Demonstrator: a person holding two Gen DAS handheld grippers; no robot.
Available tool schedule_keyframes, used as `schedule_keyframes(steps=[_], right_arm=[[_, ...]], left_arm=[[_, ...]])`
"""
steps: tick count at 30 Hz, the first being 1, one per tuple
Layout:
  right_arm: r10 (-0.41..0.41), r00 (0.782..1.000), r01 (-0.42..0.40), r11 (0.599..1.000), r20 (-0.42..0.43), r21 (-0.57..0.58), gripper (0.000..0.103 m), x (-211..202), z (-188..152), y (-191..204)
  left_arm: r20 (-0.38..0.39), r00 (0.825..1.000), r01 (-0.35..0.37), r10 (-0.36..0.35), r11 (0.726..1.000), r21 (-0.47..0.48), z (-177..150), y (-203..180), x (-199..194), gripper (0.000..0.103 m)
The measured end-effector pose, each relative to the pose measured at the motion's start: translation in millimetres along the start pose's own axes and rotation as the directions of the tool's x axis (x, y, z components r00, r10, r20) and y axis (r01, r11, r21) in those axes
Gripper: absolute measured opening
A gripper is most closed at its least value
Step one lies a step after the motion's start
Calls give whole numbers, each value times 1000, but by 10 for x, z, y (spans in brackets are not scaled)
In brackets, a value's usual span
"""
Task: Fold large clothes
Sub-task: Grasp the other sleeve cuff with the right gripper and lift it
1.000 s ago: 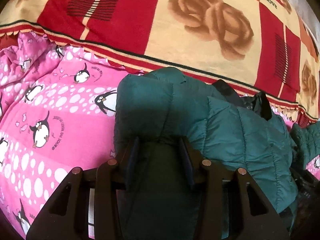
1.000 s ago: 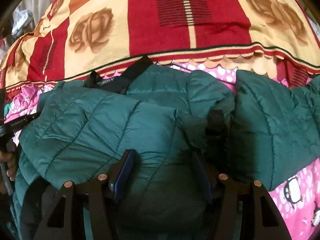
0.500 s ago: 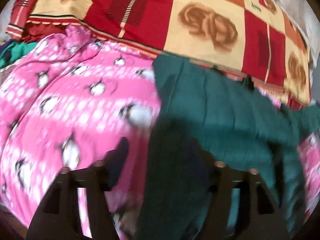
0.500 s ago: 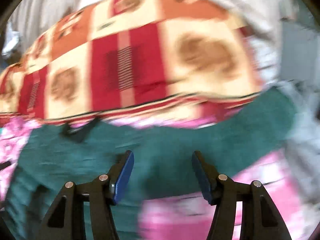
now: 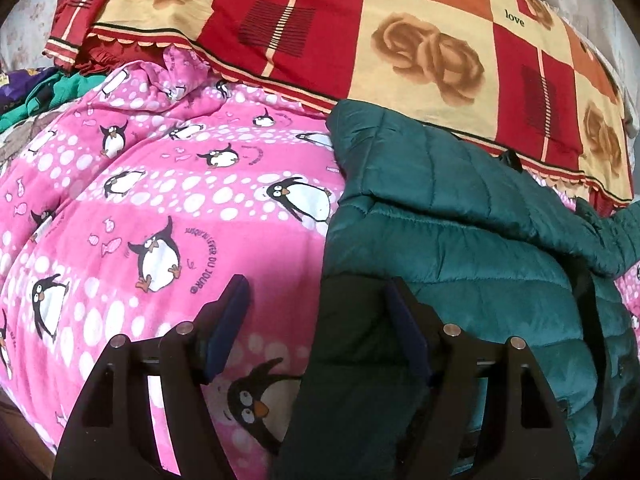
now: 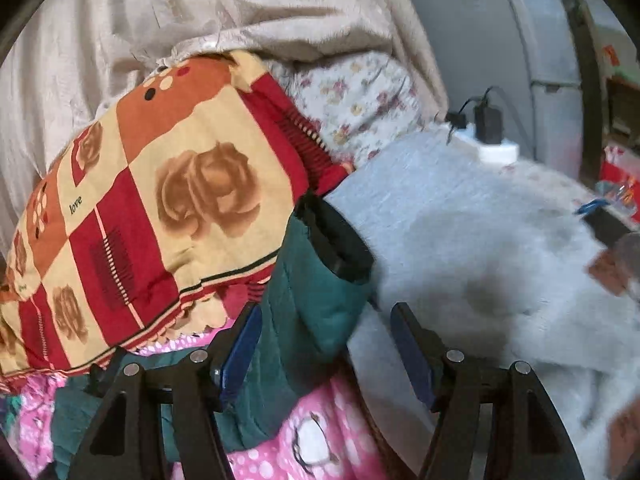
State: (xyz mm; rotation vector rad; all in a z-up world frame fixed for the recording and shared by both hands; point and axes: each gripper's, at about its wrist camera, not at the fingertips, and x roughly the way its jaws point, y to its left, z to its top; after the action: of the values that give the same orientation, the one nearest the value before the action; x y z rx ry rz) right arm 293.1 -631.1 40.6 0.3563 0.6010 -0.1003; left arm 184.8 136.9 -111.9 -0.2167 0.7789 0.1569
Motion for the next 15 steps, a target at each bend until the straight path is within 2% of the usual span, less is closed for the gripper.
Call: schedule_keyframes(steps=[5,6,7,8,9,10,15], right_arm=[[-13,1000,14,1000,-19,18,62,205,5,72],[-25,1000,25,999,-14,28,53,202,-4,73],[-30,999,30,999,-13,35,40,197,-2,79],[-33,999,33,999,-16,32,36,191,-2,91],[-28,999,28,999,-21,19,23,184,4,120],[-21,999,21,1000,-24,-10,16,169,11,177],[32,999,-33,997,-9,-63,13,19,-1,462]], left_arm=[[1,1000,13,-13,1000,-14,-17,31,12,72],[2,1000,11,-11,1000,-12,-19,27,12,72],[1,1000,7,-7,1000,-8,-20,21,15,72],[2,1000,4,-4,1000,-5,-23,17,17,72],[1,1000,2,-2,1000,-2,-24,14,19,72],[1,1000,2,-2,1000,-1,-25,13,21,72],[3,1000,6,-6,1000,-4,-29,20,30,73]])
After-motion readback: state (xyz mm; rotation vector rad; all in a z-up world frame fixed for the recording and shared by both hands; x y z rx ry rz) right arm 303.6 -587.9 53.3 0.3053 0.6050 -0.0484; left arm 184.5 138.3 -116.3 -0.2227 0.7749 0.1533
